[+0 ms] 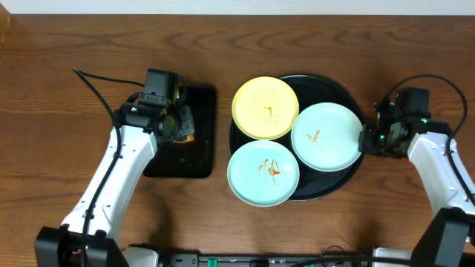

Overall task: Clean dirty plates on tray and stack at the side
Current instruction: 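Reach the right gripper to the rim of the right pale green plate, then grip the pale green plate rim with the right gripper and tilt it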

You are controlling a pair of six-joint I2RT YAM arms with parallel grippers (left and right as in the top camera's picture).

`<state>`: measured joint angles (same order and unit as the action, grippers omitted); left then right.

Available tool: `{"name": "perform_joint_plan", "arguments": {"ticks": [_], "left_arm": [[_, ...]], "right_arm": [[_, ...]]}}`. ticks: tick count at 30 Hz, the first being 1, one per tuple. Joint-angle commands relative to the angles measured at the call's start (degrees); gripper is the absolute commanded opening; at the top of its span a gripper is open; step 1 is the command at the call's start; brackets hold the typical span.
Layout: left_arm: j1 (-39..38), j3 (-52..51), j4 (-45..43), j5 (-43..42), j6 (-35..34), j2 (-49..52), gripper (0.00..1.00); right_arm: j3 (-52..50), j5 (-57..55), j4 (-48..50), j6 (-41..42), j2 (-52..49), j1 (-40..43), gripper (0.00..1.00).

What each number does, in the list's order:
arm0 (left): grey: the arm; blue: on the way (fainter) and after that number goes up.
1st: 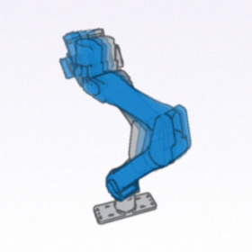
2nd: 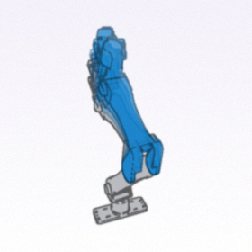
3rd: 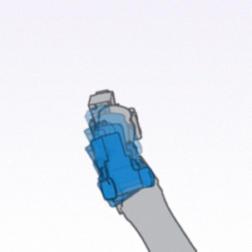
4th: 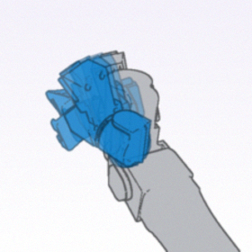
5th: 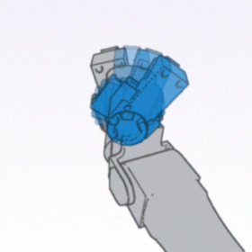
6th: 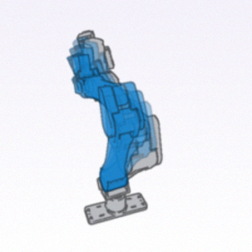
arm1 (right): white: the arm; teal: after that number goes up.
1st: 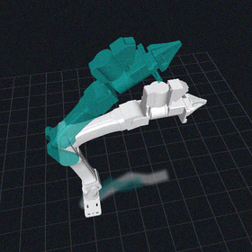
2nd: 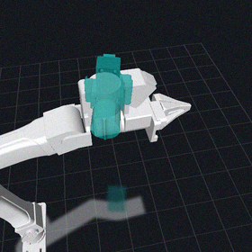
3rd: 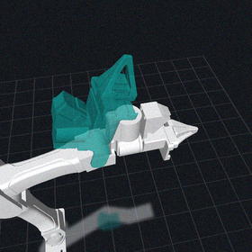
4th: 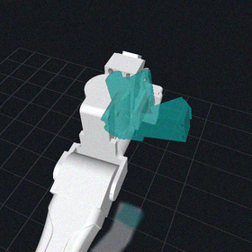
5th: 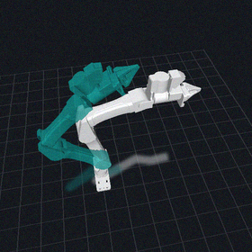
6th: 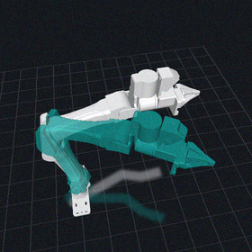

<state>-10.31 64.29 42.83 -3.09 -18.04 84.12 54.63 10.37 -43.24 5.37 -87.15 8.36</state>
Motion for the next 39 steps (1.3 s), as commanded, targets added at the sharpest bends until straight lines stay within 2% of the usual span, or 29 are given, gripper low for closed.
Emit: {"name": "perform_joint_plan", "arguments": {"ticks": [1, 9, 13, 20, 24, 33, 39], "left_arm": [[-0.07, 1.18, 0.04, -0.52, -0.31, -0.26, 0.08], [-0.07, 1.18, 0.02, -0.52, -0.31, -0.26, 0.08], [-0.07, 1.05, 0.02, -0.52, -0.31, -0.26, 0.08], [-0.07, 0.81, 0.02, -0.52, -0.31, -0.26, 0.08], [-0.07, 0.81, 0.02, -0.52, -0.31, -0.26, 0.08], [-0.07, 0.81, 0.02, -0.52, -0.31, -0.26, 0.07], [-0.07, 0.81, 0.02, -0.52, -0.31, -0.26, 0.07]], "right_arm": [[-0.55, -1.14, 0.15, -1.27, -0.17, -0.2, 0.06], [-0.76, -0.42, 0.17, -1.18, -0.17, -0.2, 0.08], [-0.76, 1.79, 1.07, -1.44, -0.17, -0.2, 0.28], [-0.63, 2.16, 4.52, -1.79, -0.17, -0.2, 0.49], [-0.63, 2.19, 8.92, -5.55, -0.17, -0.22, 0.61], [-0.68, 2.12, 15.34, -18.53, -1.49, -3.76, 0.63], [-0.68, 1.92, 19.69, -19.37, -6.36, -4.7, 0.64]]}}
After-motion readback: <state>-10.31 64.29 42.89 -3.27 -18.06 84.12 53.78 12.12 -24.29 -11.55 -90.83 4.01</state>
